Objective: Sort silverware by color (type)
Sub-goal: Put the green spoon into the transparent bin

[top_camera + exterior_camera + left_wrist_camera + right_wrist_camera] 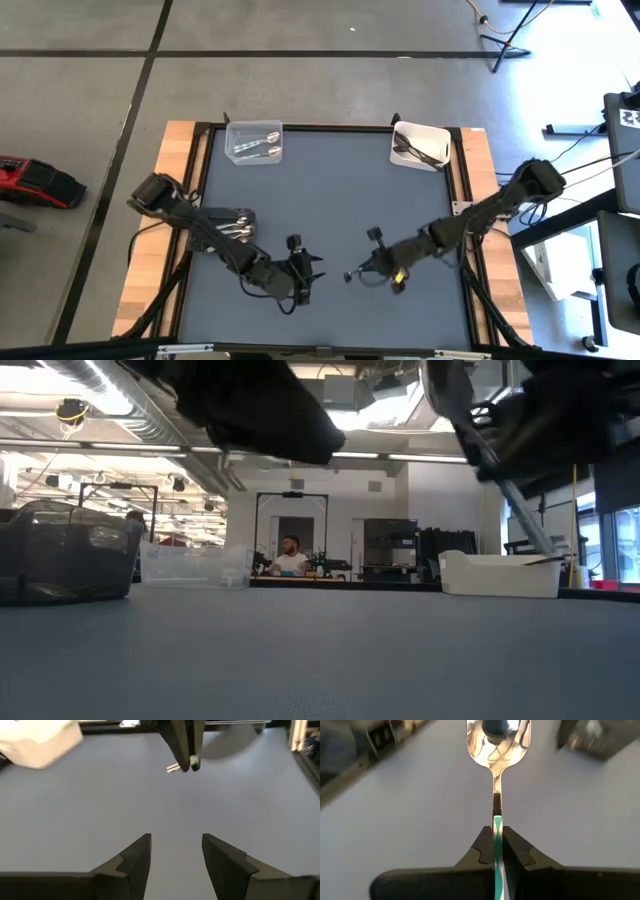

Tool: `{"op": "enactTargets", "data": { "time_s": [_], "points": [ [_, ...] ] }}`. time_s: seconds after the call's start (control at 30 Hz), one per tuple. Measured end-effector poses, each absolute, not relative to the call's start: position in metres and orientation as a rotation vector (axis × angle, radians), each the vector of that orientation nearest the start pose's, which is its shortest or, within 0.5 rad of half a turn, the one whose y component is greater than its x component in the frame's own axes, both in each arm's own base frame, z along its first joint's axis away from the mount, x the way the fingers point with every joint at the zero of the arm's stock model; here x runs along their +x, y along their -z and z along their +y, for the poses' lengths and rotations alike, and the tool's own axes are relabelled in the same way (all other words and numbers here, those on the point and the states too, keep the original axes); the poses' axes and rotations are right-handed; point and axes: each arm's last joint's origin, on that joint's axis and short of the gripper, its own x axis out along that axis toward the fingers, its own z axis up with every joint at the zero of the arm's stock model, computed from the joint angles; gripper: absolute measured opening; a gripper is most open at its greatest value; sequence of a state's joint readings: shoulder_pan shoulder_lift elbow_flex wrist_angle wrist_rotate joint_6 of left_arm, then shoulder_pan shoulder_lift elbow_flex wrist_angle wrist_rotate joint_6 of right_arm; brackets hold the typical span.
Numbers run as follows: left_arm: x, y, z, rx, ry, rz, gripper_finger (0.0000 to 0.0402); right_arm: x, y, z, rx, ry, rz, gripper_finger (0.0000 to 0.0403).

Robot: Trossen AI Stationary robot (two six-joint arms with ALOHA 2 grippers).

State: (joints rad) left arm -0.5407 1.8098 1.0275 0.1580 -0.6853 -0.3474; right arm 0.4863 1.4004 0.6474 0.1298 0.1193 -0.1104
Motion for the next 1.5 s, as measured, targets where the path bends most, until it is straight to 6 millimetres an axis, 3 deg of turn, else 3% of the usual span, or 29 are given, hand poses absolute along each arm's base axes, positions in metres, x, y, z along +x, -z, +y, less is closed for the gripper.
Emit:
{"op": "enactTargets", "data": {
  "time_s": [0.17,0.33,0.5,0.8,0.93,1.27,1.5],
  "points": [
    [0.328,-0.18,-0.169,0.155,-0.292,0.473,0.0172,0.252,-0.186,0.091,-0.254,-0.363,0.416,0.0002],
    [0.329,-0.203,-0.139,0.242,-0.358,0.489,0.0172,0.261,-0.191,0.063,-0.246,-0.302,0.313,0.0003],
    [0.306,-0.22,-0.109,0.234,-0.363,0.494,0.0172,0.268,-0.201,0.041,-0.245,-0.267,0.196,0.0003],
    [0.26,-0.2,-0.044,0.108,-0.297,0.189,0.0172,0.275,-0.221,0.004,-0.243,-0.141,-0.01,0.0003],
    [0.25,-0.186,-0.029,0.091,-0.354,0.171,0.0172,0.279,-0.218,-0.004,-0.245,-0.107,-0.038,0.0003],
    [0.251,-0.186,-0.004,0.218,-0.512,0.211,0.0172,0.317,-0.22,-0.012,-0.274,-0.068,-0.063,0.0003],
    [0.253,-0.184,-0.009,0.26,-0.283,0.222,0.0172,0.347,-0.213,-0.017,-0.326,-0.069,-0.041,0.0003]
  ]
}}
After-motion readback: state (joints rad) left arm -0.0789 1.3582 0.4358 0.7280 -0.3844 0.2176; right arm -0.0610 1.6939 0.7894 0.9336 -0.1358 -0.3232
